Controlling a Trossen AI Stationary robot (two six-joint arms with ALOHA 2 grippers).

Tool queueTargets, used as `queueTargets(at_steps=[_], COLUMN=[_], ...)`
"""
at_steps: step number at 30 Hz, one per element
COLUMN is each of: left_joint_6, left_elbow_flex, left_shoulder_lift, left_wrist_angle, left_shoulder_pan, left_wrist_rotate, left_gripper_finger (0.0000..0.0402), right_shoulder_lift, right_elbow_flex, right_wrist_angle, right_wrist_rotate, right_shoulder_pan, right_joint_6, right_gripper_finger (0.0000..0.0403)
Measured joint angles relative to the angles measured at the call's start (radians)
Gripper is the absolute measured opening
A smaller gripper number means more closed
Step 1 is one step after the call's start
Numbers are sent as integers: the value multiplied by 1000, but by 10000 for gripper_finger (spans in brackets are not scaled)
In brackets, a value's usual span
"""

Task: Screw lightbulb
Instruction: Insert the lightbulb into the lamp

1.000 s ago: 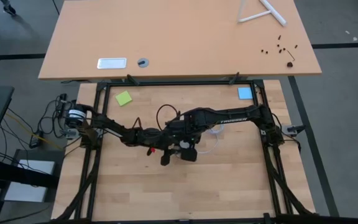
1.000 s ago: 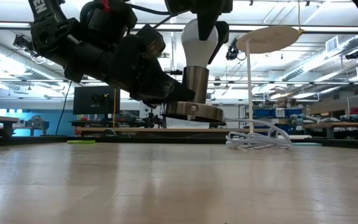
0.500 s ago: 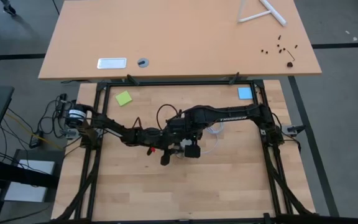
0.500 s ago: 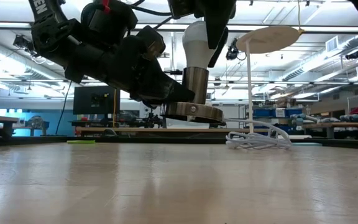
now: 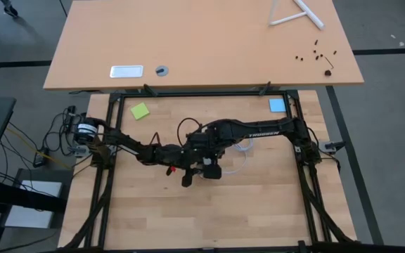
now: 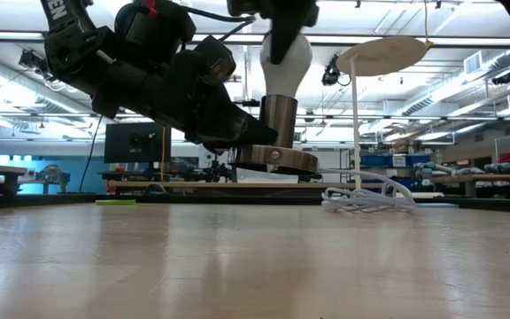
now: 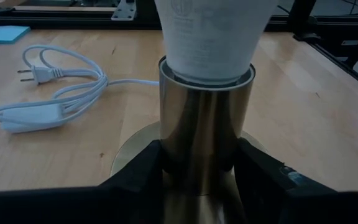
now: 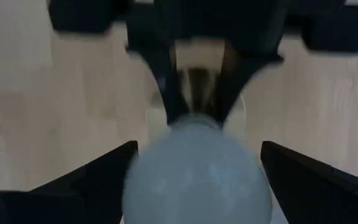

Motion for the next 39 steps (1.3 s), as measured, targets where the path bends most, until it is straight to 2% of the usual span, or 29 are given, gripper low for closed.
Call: queueTargets(at_steps=[2,7,9,15,19,27,36,39], left_joint_6=[0,0,0,1,1,1,1,0], left_elbow_flex=[0,0,0,0,0,0,0,0], left_shoulder_lift=[0,0,0,0,0,0,0,0], left_wrist_angle=[0,-1,-1,0,0,-1,-1,-1], left_shoulder_pan=[0,0,0,0,-1,-1,-1,-1], left_wrist_rotate=[0,0,0,0,0,0,0,0], left_gripper_finger=[159,159,159,159,159,159,159,159], right_shoulder_lift=[0,0,0,0,0,0,0,0], right_elbow_flex=[0,0,0,0,0,0,0,0], right_wrist_angle=[8,-44,-58,-68,-58,-24,-37,-40], right_wrist_rotate=[-3,-26,-9,128,180,192,193,193], right_shoulder_pan=[0,0,3,46,71,82,81,81], right_joint_6=[53,6,-74,-398,-499,-517,-503,-472], right_gripper_finger=[346,346,346,346,346,341,278,274])
